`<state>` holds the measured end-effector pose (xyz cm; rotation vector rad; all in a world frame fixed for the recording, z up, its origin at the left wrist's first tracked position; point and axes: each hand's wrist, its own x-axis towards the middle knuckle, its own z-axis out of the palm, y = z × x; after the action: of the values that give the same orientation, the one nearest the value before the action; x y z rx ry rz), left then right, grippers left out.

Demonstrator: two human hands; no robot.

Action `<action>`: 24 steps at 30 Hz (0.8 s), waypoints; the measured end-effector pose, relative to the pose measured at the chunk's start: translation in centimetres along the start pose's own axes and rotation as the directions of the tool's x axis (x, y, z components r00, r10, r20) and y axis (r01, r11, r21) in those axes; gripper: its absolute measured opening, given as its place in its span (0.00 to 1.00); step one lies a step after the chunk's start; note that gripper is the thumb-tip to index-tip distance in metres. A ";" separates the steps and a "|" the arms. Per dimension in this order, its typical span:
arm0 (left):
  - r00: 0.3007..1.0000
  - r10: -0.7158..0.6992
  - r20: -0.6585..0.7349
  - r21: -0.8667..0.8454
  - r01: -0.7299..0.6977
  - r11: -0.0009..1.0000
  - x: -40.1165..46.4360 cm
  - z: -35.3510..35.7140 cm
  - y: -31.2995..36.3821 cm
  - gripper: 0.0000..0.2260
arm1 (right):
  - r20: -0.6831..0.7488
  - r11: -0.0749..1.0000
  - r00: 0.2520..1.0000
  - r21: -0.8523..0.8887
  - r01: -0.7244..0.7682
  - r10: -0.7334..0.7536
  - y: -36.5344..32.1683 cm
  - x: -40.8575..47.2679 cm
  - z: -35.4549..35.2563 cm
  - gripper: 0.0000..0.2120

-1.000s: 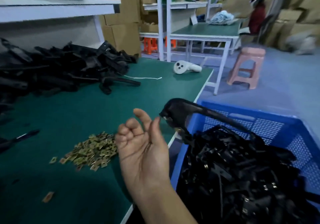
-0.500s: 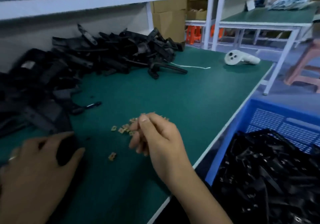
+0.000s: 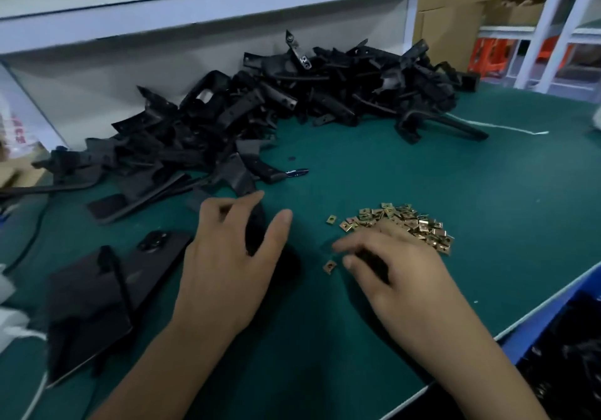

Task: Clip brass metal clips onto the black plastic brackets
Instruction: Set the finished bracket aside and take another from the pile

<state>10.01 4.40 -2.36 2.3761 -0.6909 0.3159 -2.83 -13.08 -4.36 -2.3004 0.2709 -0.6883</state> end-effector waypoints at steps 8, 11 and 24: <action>0.996 0.005 0.090 -0.119 0.006 0.993 0.5 0.3 -1.2 0.17 | 0.113 0.976 0.991 -0.195 0.093 -0.071 -0.4 -0.2 0.7 0.08; 0.993 0.044 0.110 -0.012 -0.043 0.999 1.0 -0.6 -1.8 0.12 | 0.122 0.981 0.991 -0.178 0.081 -0.060 -0.5 -0.1 0.5 0.10; 0.977 0.180 0.110 0.493 -0.211 0.844 0.9 -1.3 -1.2 0.22 | -0.001 0.859 0.991 0.498 -0.118 0.137 -0.4 0.1 -0.5 0.08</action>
<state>11.36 5.63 -1.62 2.8199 -0.9814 0.5762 -3.01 -13.15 -3.75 -1.7603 0.2282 -0.6440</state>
